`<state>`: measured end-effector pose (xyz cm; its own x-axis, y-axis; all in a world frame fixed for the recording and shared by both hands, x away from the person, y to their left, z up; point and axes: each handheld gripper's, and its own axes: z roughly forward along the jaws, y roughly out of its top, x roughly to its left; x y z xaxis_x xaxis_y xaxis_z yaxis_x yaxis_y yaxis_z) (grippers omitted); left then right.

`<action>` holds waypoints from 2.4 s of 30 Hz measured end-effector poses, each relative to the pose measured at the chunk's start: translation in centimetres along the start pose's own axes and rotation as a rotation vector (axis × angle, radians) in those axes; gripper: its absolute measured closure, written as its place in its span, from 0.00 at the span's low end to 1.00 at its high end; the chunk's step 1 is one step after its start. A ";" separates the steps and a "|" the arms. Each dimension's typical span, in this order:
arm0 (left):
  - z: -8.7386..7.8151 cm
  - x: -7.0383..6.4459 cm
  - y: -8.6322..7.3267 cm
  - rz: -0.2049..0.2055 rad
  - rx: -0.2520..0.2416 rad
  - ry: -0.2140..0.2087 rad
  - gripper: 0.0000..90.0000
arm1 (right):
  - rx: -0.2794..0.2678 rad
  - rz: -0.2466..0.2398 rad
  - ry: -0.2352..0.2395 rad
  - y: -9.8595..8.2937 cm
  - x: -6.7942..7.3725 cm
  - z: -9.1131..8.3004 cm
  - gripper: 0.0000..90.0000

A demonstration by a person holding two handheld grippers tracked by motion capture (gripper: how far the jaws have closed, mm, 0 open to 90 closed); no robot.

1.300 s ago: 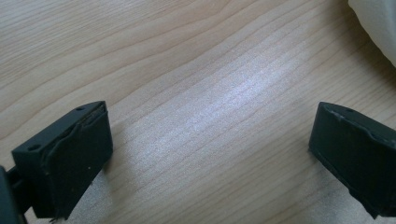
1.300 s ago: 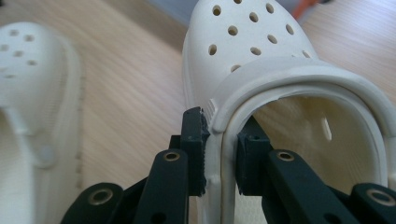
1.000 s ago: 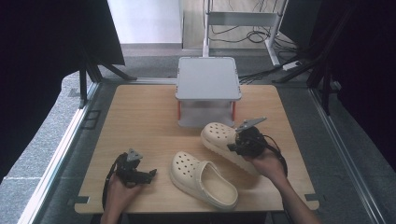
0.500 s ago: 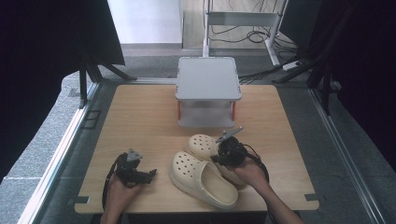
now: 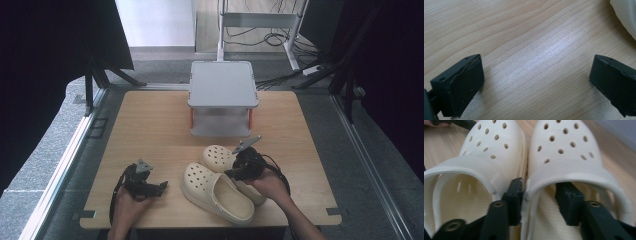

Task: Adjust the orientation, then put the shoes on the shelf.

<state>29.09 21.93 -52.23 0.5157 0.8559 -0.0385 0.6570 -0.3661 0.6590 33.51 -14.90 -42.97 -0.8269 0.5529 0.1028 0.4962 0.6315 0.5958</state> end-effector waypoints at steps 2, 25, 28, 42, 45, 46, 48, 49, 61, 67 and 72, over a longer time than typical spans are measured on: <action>0.0 0.0 0.0 0.000 0.000 0.000 0.00 | -0.012 0.007 0.003 -0.1 -0.3 -0.8 0.51; 0.0 0.0 0.0 0.001 0.000 0.001 0.00 | -0.048 -0.043 0.045 -2.1 0.7 -3.6 0.31; 0.0 0.0 0.0 0.001 0.000 0.001 0.00 | -0.043 -0.052 0.056 -2.1 0.9 -3.2 0.30; 0.0 0.0 0.0 0.002 0.002 0.000 0.00 | 0.050 -0.078 0.077 -0.9 2.0 2.0 0.24; 0.0 0.0 0.0 0.002 0.001 -0.001 0.00 | 0.063 -0.072 0.046 -0.4 2.3 2.8 0.32; 0.0 0.0 0.0 0.001 0.001 0.000 0.00 | 0.069 -0.074 0.021 -0.2 2.4 2.9 0.34; 0.0 0.0 0.0 0.000 0.000 0.000 0.00 | 0.072 -0.069 -0.013 0.1 2.5 3.2 0.44; 0.0 0.0 0.0 0.000 0.000 0.000 0.00 | 0.077 -0.064 -0.020 0.2 2.5 3.3 0.44; 0.0 0.0 0.0 0.000 0.000 0.001 0.00 | 0.134 -0.033 0.000 1.0 2.4 3.6 0.71; 0.0 0.0 0.0 0.000 0.000 0.000 0.00 | 0.133 -0.029 0.009 1.3 2.5 3.0 0.73; 0.0 0.0 0.0 -0.001 0.000 0.000 0.00 | 0.114 -0.032 0.021 2.0 2.3 1.5 0.72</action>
<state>29.09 21.93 -52.24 0.5152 0.8562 -0.0392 0.6572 -0.3653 0.6593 33.04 -11.56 -42.73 -0.8476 0.5207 0.1028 0.4955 0.7071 0.5045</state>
